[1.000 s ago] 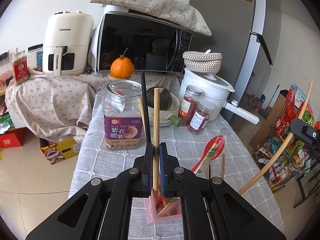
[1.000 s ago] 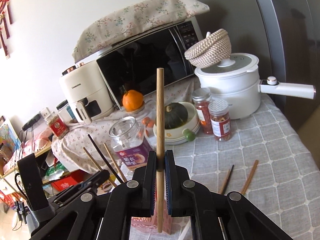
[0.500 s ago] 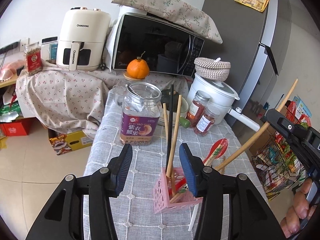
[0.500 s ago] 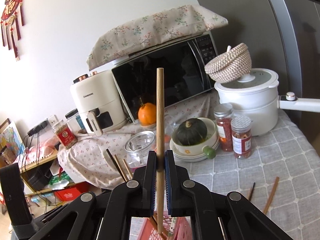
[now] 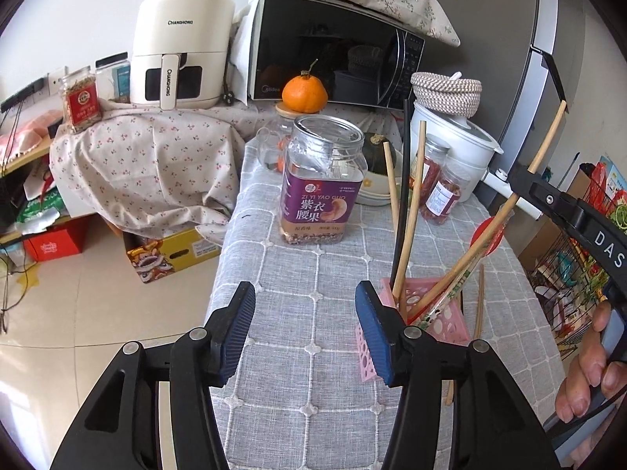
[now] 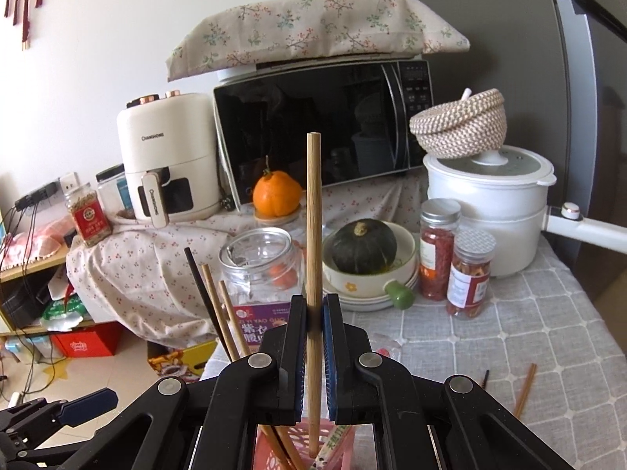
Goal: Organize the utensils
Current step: 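Open both grippers to release the chopsticks into the pink basket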
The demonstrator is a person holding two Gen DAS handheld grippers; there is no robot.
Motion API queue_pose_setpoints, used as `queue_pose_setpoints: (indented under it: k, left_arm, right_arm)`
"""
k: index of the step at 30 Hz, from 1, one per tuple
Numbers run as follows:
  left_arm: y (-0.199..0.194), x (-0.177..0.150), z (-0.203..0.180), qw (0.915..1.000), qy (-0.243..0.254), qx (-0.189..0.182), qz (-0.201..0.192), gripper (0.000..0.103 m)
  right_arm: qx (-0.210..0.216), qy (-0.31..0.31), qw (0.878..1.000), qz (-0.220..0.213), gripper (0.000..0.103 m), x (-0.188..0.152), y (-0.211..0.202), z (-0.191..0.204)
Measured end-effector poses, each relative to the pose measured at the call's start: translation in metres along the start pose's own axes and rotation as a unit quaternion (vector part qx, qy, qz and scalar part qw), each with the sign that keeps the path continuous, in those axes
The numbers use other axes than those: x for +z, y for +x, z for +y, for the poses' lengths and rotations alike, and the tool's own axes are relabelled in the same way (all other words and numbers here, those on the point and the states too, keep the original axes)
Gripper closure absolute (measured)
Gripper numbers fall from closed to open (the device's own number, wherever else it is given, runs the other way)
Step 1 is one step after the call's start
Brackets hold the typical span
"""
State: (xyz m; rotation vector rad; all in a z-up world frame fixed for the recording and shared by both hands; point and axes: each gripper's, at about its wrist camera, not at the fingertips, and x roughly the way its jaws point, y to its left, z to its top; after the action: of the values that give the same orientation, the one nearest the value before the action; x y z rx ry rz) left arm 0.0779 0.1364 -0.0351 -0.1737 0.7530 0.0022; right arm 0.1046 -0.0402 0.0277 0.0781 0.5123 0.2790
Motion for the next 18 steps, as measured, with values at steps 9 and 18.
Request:
queue_pose_setpoints:
  k: [9, 18]
  left_arm:
    - [0.001, -0.002, -0.005, 0.9998, 0.013, -0.003, 0.011, 0.046]
    - [-0.007, -0.008, -0.023, 0.9991, 0.032, -0.022, 0.015, 0.038]
  right_arm:
    - [0.017, 0.015, 0.999, 0.025, 0.078, -0.003, 0.006, -0.005]
    - [0.042, 0.021, 0.999, -0.024, 0.045, 0.017, -0.048, -0.025]
